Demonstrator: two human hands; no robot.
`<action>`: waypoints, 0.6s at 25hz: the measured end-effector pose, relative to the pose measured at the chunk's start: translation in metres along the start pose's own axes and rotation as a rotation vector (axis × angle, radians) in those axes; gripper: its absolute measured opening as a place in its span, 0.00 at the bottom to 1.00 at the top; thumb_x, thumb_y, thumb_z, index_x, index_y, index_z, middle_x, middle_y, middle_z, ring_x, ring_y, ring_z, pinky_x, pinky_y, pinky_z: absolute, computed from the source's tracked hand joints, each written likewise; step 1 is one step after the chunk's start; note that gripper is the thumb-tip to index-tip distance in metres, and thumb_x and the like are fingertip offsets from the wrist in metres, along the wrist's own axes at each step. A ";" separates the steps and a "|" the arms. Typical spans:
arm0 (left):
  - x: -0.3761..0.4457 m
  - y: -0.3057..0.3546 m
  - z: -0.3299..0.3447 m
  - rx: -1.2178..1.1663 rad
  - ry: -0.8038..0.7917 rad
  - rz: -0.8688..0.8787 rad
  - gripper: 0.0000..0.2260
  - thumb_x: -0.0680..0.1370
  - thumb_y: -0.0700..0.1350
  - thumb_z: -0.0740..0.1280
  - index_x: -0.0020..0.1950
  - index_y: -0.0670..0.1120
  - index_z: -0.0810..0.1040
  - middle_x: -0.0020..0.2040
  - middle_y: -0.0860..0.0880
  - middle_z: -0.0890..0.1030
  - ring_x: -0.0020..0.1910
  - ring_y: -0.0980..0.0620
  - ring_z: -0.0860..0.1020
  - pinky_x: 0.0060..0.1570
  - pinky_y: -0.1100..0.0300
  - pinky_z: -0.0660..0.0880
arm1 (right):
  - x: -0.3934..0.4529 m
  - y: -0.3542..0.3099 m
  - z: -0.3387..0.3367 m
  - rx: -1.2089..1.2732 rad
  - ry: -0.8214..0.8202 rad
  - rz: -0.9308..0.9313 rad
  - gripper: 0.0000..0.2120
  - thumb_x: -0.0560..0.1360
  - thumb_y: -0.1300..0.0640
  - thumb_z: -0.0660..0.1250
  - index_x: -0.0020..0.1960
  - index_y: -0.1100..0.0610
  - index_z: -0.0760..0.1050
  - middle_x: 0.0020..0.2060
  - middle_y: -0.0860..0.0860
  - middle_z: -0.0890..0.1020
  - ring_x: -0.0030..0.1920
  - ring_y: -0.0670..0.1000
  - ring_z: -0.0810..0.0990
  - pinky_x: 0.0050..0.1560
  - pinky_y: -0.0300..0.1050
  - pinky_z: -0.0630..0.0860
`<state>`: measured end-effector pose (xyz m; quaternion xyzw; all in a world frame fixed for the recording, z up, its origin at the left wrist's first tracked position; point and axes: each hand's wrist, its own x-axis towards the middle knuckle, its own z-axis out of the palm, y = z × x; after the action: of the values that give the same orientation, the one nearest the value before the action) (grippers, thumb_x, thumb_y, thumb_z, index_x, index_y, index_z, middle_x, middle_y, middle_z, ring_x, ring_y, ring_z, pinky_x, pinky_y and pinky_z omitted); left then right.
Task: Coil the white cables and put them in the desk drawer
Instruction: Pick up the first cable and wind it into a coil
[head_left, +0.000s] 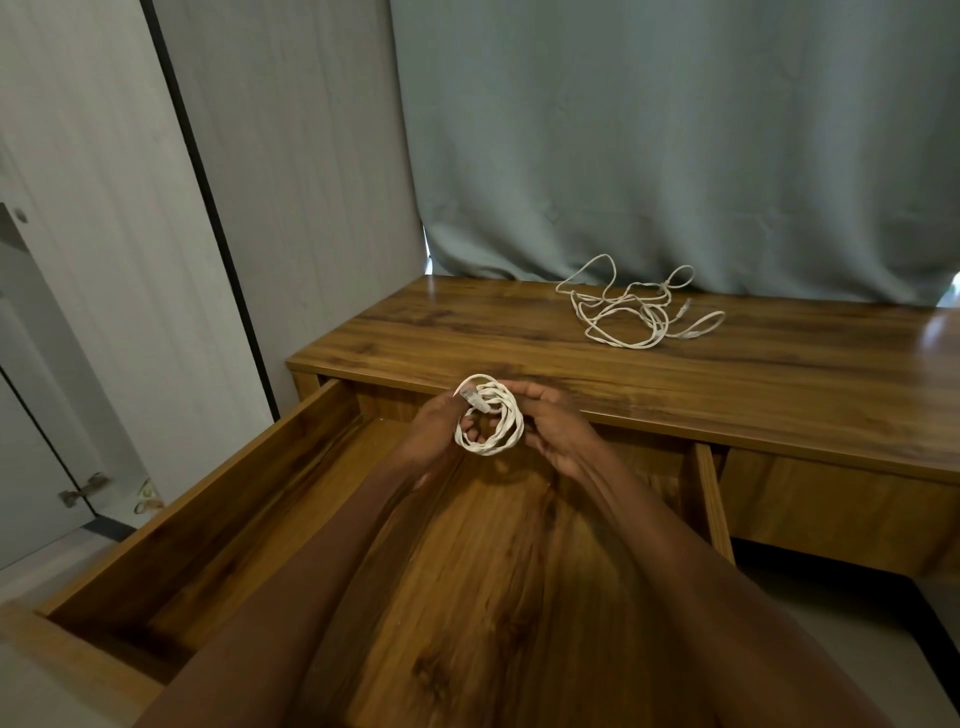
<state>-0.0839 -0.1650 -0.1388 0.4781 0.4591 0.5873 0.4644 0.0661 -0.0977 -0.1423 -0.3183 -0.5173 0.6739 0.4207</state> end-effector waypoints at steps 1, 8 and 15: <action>-0.001 0.000 0.001 0.051 0.025 0.028 0.13 0.84 0.47 0.59 0.46 0.42 0.77 0.30 0.52 0.74 0.27 0.59 0.71 0.31 0.64 0.70 | -0.001 0.001 0.001 -0.032 0.012 -0.004 0.10 0.80 0.63 0.65 0.59 0.61 0.81 0.43 0.55 0.87 0.36 0.47 0.85 0.40 0.42 0.83; 0.004 0.001 0.006 0.210 0.095 0.126 0.15 0.85 0.44 0.58 0.40 0.44 0.74 0.27 0.54 0.77 0.26 0.62 0.75 0.31 0.67 0.72 | -0.002 0.003 0.010 -0.071 -0.116 -0.085 0.25 0.75 0.65 0.67 0.71 0.54 0.72 0.54 0.55 0.84 0.51 0.52 0.82 0.57 0.49 0.76; 0.010 -0.004 -0.004 0.155 0.113 0.063 0.12 0.84 0.47 0.60 0.65 0.44 0.70 0.35 0.47 0.75 0.29 0.57 0.73 0.31 0.63 0.73 | -0.002 0.020 0.002 -0.921 0.149 -0.531 0.22 0.79 0.44 0.67 0.72 0.45 0.73 0.64 0.46 0.82 0.62 0.46 0.79 0.60 0.50 0.77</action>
<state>-0.0885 -0.1548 -0.1414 0.4929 0.5136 0.5903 0.3805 0.0602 -0.1024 -0.1607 -0.3750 -0.7908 0.2234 0.4292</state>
